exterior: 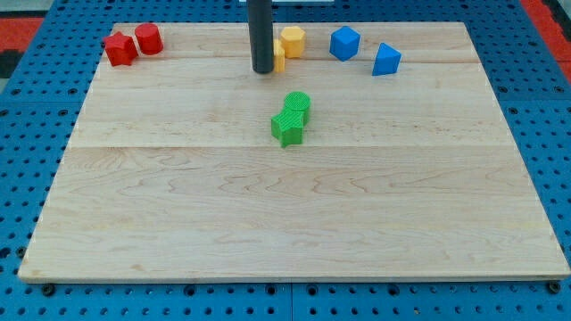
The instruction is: Slide the blue cube towards the center left of the board
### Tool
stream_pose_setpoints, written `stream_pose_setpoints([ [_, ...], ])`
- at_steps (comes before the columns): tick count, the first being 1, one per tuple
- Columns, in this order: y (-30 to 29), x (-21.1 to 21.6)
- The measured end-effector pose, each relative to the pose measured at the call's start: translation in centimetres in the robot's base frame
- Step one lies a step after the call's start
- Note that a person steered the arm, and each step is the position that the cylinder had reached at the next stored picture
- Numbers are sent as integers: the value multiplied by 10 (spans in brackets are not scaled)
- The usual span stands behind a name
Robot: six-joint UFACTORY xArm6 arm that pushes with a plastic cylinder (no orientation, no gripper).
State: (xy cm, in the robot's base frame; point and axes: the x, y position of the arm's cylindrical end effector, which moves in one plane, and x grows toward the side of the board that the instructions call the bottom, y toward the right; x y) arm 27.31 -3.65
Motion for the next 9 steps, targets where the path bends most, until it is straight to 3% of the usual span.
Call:
stream_pose_setpoints([
  [1,-33,19],
  [2,-77,-14],
  [3,-6,-70],
  [4,80,-79],
  [5,136,-61],
  [6,151,-47],
  [8,62,6],
  [9,91,-11],
])
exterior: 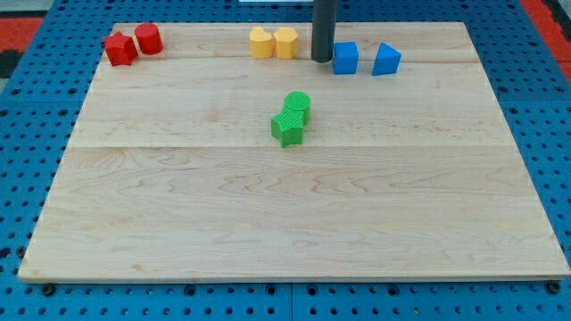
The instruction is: Slide the blue cube towards the center left of the board
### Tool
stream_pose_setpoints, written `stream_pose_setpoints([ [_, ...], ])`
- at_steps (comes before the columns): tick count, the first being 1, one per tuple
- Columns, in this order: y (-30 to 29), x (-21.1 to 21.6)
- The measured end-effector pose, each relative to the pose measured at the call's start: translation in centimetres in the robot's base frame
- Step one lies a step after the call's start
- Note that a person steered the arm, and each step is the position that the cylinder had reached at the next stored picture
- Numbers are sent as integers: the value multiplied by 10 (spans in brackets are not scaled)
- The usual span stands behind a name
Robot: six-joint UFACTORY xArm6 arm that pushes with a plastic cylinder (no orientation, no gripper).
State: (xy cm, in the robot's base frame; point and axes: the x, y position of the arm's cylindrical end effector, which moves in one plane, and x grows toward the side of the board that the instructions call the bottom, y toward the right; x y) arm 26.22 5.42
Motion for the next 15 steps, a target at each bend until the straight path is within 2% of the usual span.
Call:
stream_pose_setpoints([
  [1,41,-22],
  [3,83,27],
  [4,129,60],
  [5,102,82],
  [6,58,39],
  [7,24,15],
  [8,61,-1],
  [9,25,-18],
  [10,-34,-17],
  [11,-75,15],
  [12,-75,34],
  [13,-6,44],
  [14,-9,67],
  [15,-117,53],
])
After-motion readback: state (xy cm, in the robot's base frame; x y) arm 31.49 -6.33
